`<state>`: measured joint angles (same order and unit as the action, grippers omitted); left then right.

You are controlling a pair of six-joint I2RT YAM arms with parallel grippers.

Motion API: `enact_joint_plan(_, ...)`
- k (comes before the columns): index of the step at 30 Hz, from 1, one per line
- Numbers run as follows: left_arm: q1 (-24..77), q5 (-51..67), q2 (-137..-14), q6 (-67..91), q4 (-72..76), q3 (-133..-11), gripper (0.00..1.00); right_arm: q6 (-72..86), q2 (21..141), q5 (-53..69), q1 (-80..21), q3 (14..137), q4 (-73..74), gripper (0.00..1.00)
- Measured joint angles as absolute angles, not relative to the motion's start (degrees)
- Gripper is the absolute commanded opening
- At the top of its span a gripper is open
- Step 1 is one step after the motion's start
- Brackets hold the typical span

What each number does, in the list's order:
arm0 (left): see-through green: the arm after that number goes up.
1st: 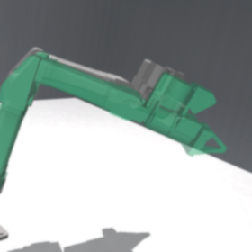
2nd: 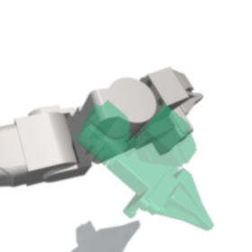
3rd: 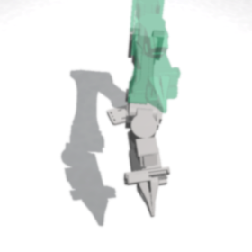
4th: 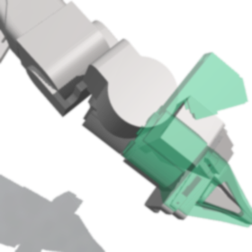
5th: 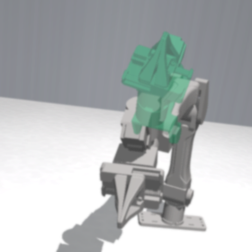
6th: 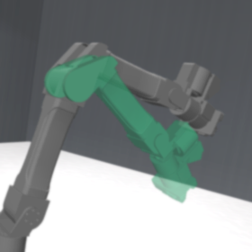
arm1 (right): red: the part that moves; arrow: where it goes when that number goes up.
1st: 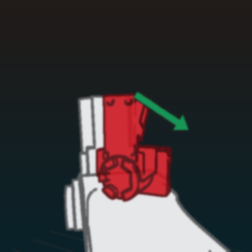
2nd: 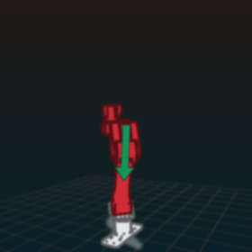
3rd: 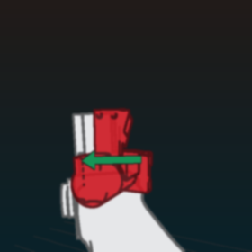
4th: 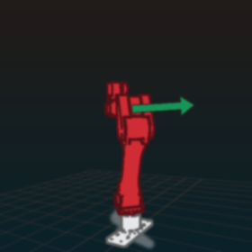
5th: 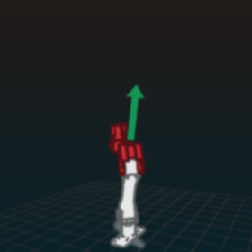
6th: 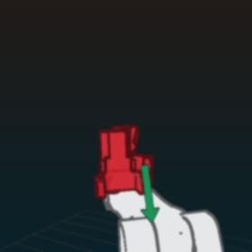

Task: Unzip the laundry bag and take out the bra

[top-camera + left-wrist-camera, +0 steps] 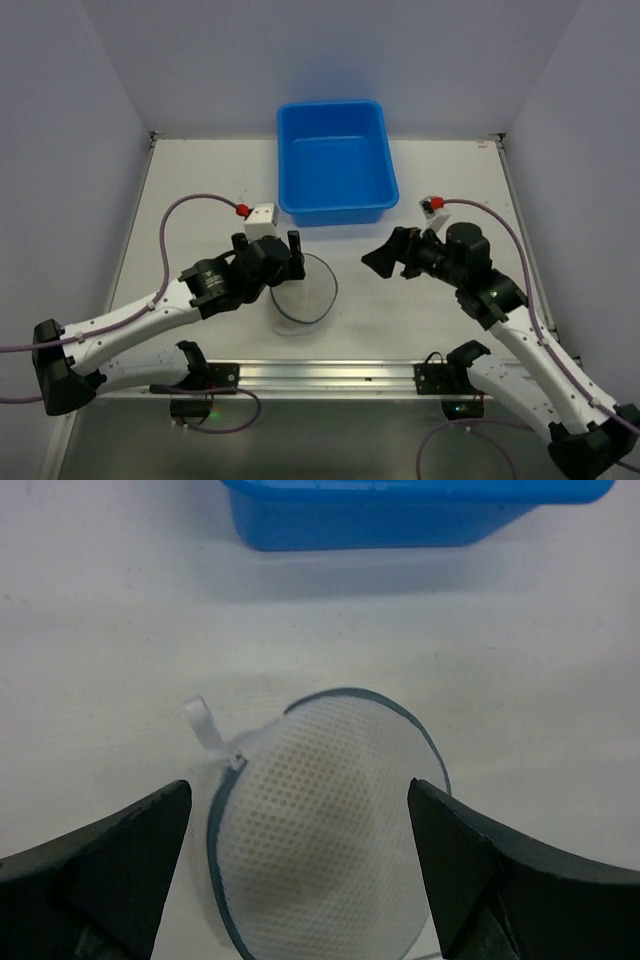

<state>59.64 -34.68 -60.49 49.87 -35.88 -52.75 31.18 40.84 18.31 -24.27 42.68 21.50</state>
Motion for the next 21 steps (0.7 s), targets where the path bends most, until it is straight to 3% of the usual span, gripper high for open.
enact_joint_plan(10,47.1,-26.9,-63.9,37.8,-30.3,-54.8,0.89,41.7,57.2,11.9,-41.5,36.7,11.1,0.99)
enact_joint_plan(21,43.5,-19.7,-72.0,33.8,-24.8,-51.4,0.71,48.8,72.4,12.1,-48.4,37.4,4.7,0.97)
